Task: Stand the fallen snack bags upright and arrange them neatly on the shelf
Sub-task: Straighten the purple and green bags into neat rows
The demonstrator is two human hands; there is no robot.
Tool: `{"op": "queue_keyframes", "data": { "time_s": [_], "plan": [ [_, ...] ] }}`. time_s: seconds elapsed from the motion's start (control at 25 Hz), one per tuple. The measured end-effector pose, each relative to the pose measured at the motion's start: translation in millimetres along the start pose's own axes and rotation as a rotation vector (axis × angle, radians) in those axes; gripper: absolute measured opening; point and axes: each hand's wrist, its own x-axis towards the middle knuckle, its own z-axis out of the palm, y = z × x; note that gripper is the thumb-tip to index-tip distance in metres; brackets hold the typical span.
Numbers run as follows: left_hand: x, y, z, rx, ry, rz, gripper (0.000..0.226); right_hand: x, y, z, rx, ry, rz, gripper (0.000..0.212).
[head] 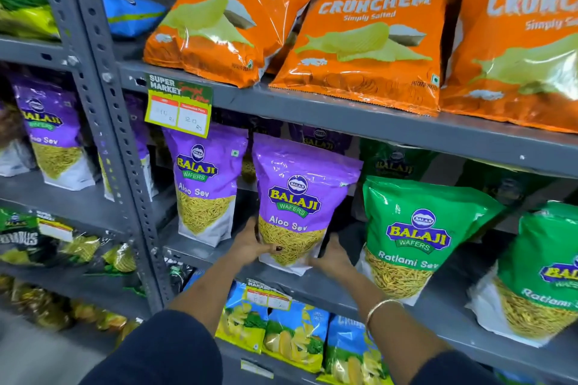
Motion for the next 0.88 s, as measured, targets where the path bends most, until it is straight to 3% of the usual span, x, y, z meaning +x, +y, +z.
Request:
{"op": "queue_keyframes", "data": {
  "time_s": [0.12, 0.32, 0.36, 0.44, 0.52, 0.56, 0.6, 0.68, 0.72, 0.76, 0.8, 0.88],
  "plan": [
    [3.4, -3.1, -3.7, 0.009, -0.007, 0.007, 0.082, 11.2, -0.4, 12.7, 0.337, 0.022, -0.051, 0.076],
    [-1.5, -3.0, -7.6, -0.001, -0.012, -0.010, 0.082, 13.3, -0.7, 22.4, 0.370, 0.028, -0.047, 0.076],
    [-9.1, -1.1, -4.9, 0.045, 0.074, 0.002, 0.084, 10.5, 5.0, 20.7, 0.314, 0.062, -0.023, 0.068],
    [-31.8, -5.9, 4.0, 0.359, 0.408, 0.142, 0.073, 0.0, 28.8, 18.6, 0.073, 0.090, 0.045, 0.028],
    [-57.0, -7.2, 27.9, 0.616, 0.581, 0.436, 0.056, -16.2, 68.7, 4.1, 0.051, 0.008, 0.233, 0.031],
    [-65.0, -5.3, 43.4, 0.653, 0.543, 0.548, 0.054, -26.1, 87.5, -9.6, 0.128, -0.052, 0.369, 0.034],
    [-68.8, 0.8, 63.3, 0.627, 0.401, 0.601, 0.054, -34.9, 108.3, -29.9, 0.120, -0.059, 0.451, 0.033],
    [-66.4, 27.0, 103.3, 0.425, 0.085, 0.493, 0.063, -38.8, 138.4, -78.2, 0.151, 0.092, 0.470, 0.022],
    [-62.5, 41.5, 120.0, 0.303, -0.082, 0.357, 0.075, -37.1, 146.2, -98.7, 0.157, 0.199, 0.391, 0.019],
    [-57.9, 54.9, 134.4, 0.197, -0.192, 0.244, 0.088, -34.4, 148.9, -113.8, 0.189, 0.262, 0.299, 0.041],
    [-52.3, 65.5, 147.0, 0.153, -0.261, 0.160, 0.095, -34.8, 145.6, -121.1, 0.242, 0.276, 0.194, 0.059],
    [-46.4, 80.9, 160.7, 0.136, -0.285, 0.135, 0.092, -34.8, 136.5, -116.5, 0.387, 0.259, 0.065, 0.062]
  ]
}}
